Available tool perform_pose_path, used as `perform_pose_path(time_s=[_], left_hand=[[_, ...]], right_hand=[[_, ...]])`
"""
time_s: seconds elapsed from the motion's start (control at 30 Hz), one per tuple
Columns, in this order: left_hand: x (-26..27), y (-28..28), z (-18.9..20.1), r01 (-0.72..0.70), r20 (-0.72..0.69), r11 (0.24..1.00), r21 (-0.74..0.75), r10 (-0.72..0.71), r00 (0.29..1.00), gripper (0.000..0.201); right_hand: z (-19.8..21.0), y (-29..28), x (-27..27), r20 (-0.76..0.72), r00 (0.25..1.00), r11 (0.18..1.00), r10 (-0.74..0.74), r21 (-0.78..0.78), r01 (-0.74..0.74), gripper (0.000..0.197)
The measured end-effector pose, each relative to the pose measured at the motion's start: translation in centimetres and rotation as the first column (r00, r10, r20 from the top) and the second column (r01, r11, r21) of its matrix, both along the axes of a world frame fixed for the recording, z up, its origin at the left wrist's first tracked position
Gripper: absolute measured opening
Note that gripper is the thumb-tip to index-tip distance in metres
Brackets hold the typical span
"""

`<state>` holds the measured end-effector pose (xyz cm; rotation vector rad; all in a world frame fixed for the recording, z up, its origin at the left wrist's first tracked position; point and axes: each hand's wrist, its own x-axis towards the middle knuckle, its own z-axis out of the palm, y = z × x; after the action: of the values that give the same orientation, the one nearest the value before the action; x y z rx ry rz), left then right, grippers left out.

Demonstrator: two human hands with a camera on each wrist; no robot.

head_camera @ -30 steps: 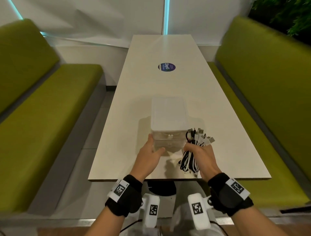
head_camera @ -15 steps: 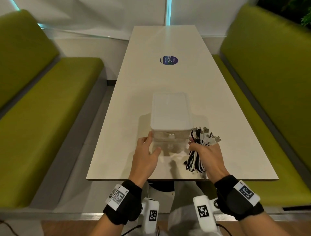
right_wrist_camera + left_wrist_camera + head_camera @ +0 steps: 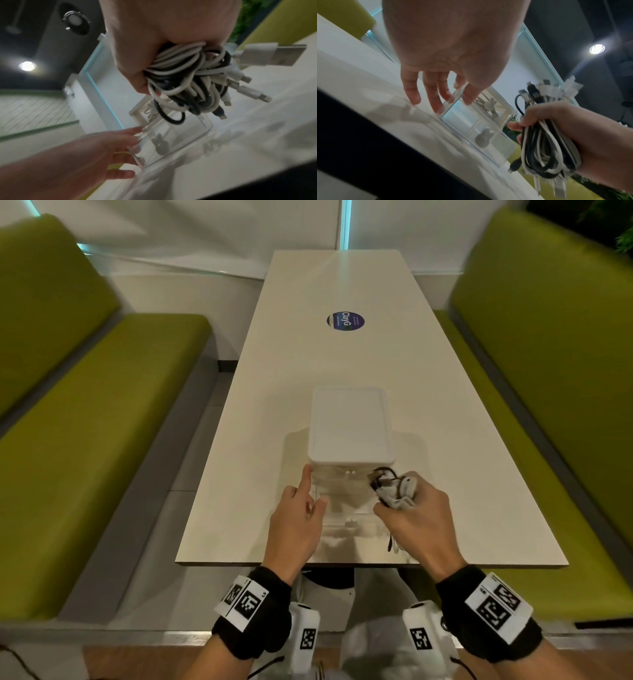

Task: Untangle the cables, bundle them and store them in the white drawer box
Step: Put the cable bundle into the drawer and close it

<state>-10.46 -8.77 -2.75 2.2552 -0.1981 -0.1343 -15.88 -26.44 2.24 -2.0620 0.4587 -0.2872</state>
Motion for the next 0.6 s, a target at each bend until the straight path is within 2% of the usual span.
perform_pose_path(time_s=[0.07, 0.1, 0.17, 0.27, 0.43, 0.6], left_hand=[[0.0, -0.2, -0.1, 0.000, 0.008, 0.999, 0.033, 0.000, 1.000, 0.067], [0.0, -0.3, -0.1, 0.002, 0.010, 0.999, 0.048, -0.002, 1.000, 0.068], [0.0, -0.4, -0.1, 0.012, 0.005, 0.997, 0.078, -0.012, 1.000, 0.070], [0.4, -0.3, 0.0, 0.035, -0.004, 0.993, 0.111, -0.035, 0.999, 0.070], [0.9, -0.2, 0.1, 0.075, -0.020, 0.984, 0.162, -0.073, 0.997, 0.072], [1.0, -0.2, 0.3, 0.076, -0.066, 0.991, 0.110, -0.069, 0.995, 0.078]], right_hand=[[0.1, 0.8, 0.8, -0.113, 0.986, 0.957, 0.124, -0.250, -0.149, 0.018], [0.2, 1.2, 1.3, -0.195, 0.971, 0.904, 0.137, -0.376, -0.203, 0.015], [0.5, 1.8, 2.1, -0.279, 0.956, 0.845, 0.089, -0.488, -0.221, 0.017], [0.7, 2.4, 2.5, -0.272, 0.960, 0.840, 0.061, -0.505, -0.196, 0.017], [1.2, 3.6, 3.1, -0.292, 0.948, 0.790, 0.125, -0.549, -0.273, 0.012], [2.0, 3.8, 4.2, -0.356, 0.926, 0.818, 0.124, -0.491, -0.298, 0.017]])
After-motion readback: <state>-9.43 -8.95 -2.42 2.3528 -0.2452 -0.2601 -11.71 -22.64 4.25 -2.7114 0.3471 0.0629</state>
